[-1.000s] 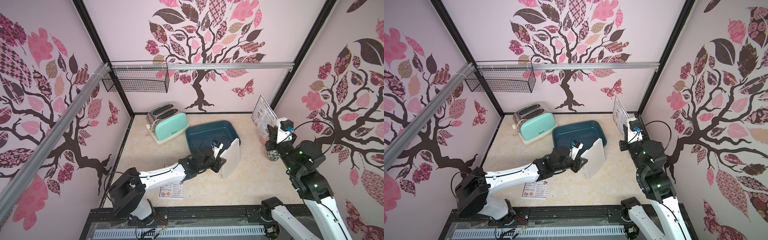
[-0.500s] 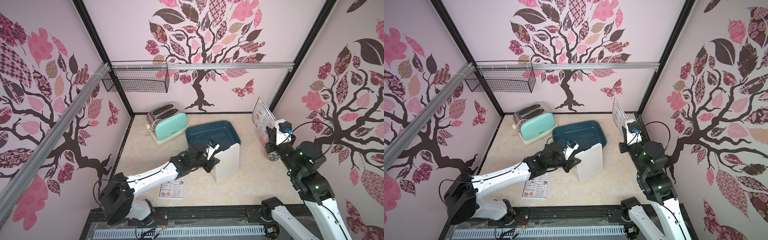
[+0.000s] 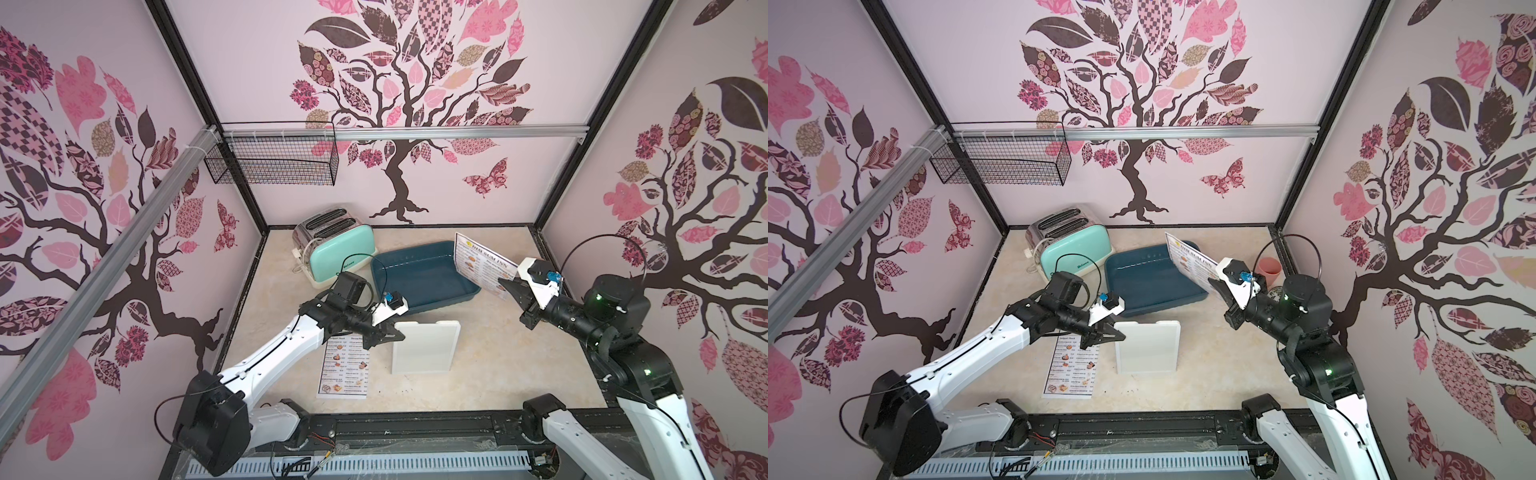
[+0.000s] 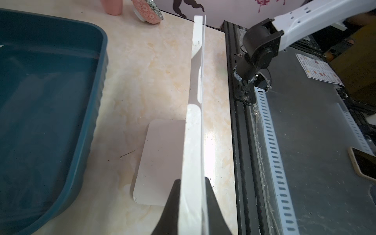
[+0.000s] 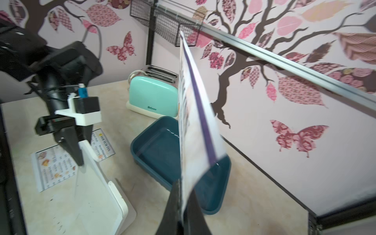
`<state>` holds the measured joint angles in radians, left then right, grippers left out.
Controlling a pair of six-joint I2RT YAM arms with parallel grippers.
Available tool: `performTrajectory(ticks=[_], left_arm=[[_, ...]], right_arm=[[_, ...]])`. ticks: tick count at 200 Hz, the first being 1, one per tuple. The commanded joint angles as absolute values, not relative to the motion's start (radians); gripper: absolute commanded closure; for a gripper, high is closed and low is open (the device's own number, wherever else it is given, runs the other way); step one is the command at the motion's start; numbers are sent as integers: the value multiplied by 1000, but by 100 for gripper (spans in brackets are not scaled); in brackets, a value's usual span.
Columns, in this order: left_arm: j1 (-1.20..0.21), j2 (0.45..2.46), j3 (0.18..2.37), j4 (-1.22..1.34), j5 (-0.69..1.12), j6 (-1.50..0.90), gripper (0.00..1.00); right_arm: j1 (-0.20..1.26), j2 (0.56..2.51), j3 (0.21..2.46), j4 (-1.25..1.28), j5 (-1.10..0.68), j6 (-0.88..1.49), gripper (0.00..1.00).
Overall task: Replace the menus in the menu holders
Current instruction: Adjust the menu holder at the center of the board.
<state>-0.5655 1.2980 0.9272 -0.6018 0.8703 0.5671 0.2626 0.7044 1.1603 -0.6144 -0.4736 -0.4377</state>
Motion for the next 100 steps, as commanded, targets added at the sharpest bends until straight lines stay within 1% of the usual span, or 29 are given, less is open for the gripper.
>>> performTrajectory(ticks=[1, 23, 36, 41, 53, 63, 79, 100], left_arm=[[-564, 1347, 982, -710, 1003, 749, 96], [-564, 1388, 1012, -737, 988, 801, 97], [-563, 1388, 1009, -703, 963, 785, 95], [-563, 1386, 1004, -686, 950, 777, 93], [-563, 1376, 991, -641, 904, 763, 81], [-563, 1366, 979, -610, 876, 750, 73], [-563, 1352, 966, -576, 833, 746, 56], [-561, 1307, 945, -535, 783, 729, 44]], right_arm=[[265, 716, 1181, -726, -656, -438, 100], [265, 729, 1197, -742, -717, -398, 100], [265, 741, 1220, -760, -726, -382, 100], [265, 744, 1224, -764, -728, -373, 100], [265, 752, 1241, -770, -725, -350, 100], [265, 761, 1256, -778, -724, -333, 100], [265, 779, 1289, -806, -731, -301, 100], [265, 828, 1370, -892, -728, -277, 100]])
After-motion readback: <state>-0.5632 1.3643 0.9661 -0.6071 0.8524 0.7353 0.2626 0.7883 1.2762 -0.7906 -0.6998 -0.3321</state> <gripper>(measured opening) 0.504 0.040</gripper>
